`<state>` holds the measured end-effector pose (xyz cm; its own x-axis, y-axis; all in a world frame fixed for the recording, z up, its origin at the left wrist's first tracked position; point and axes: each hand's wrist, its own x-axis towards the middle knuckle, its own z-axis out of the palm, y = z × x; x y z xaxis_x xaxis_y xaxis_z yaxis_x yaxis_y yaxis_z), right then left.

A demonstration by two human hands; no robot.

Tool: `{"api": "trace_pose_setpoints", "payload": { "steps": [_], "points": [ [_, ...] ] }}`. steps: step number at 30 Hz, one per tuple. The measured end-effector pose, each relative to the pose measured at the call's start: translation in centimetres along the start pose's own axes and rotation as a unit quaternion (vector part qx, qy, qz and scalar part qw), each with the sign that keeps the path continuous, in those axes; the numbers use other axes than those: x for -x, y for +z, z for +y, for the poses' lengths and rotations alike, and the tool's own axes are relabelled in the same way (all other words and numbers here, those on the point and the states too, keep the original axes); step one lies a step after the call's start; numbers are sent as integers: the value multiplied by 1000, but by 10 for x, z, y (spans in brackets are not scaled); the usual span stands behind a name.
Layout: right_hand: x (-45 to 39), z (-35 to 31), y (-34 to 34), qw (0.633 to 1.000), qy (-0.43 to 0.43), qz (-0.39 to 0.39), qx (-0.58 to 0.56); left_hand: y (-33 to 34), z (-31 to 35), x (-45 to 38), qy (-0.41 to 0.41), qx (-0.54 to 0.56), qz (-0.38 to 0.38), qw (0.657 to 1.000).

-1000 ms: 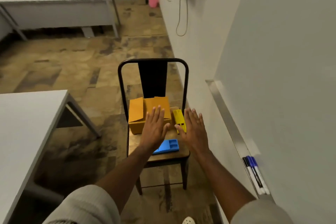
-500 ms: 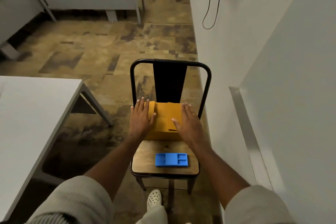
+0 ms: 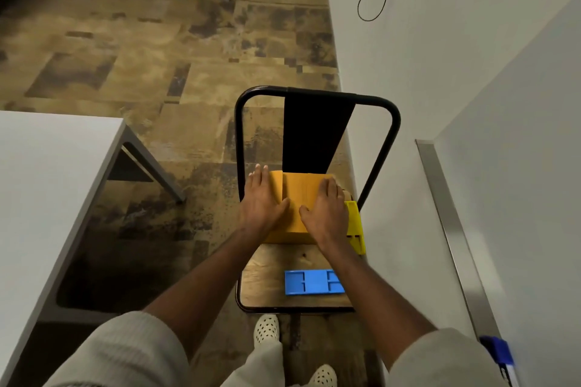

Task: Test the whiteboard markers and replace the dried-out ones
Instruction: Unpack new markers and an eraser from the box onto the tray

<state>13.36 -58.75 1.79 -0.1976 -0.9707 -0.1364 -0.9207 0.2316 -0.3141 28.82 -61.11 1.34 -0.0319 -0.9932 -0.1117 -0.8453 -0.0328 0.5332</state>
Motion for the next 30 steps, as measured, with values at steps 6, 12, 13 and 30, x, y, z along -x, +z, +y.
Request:
{"api": "trace_pose_setpoints", "payload": {
  "steps": [6, 12, 13, 30],
  "points": [
    [1, 4, -11, 992, 3, 39, -118, -9, -6, -4, 3, 105, 15, 994],
    [-11, 45, -47, 922, 112, 33, -370, -36, -34, -3, -44, 346, -15, 937],
    [-16, 56, -48, 908, 139, 27, -395, -42, -41, -3, -55, 357, -17, 932],
    [-30, 102, -28, 866, 275, -7, -417, -40, -111, -8, -158, 366, -2, 917]
  ]
}}
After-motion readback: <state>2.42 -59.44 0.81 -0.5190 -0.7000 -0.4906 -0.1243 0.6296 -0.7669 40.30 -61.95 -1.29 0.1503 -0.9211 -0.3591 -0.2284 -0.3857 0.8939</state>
